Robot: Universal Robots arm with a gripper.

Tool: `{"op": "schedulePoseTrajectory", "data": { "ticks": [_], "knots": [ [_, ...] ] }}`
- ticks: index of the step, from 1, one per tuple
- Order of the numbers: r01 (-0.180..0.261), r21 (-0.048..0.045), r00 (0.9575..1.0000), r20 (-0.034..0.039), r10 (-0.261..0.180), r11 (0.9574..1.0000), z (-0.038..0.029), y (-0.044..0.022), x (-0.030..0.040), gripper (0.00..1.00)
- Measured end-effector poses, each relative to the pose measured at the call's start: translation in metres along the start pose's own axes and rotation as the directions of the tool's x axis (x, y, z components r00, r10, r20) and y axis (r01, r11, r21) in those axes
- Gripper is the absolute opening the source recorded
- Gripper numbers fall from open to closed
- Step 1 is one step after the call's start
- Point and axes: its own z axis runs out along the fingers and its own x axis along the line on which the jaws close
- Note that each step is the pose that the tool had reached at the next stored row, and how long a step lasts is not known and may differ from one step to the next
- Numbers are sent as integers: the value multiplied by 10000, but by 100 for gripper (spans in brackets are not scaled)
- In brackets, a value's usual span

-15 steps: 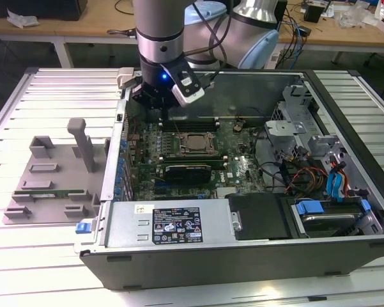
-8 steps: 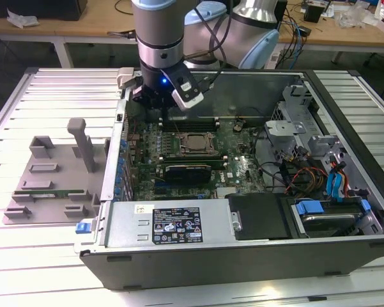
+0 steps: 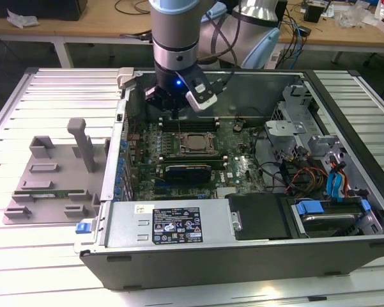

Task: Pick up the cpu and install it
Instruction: 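Install the first cpu locking lever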

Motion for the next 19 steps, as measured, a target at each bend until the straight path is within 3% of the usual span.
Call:
{"op": "schedulePoseTrajectory", "data": {
  "ticks": [2, 3, 9, 11, 14, 17, 19],
  "knots": [
    [-2, -1, 10000, -9, 2, 10000, 3, -19, -140, 11],
    [-1, -1, 10000, -14, 1, 10000, 3, -23, -172, 11],
    [1, -6, 10000, 4, -1, 10000, 7, -28, -191, 11],
    [-51, 20, 9998, 194, 51, 10000, 33, -35, -190, 11],
    [-407, 39, 9988, 288, 406, 9992, 55, -40, -189, 11],
    [-1216, 56, 9914, 489, 1212, 9926, 95, -51, -188, 11],
    [-1437, 75, 9882, 545, 1431, 9896, 100, -52, -190, 11]
  ]
}}
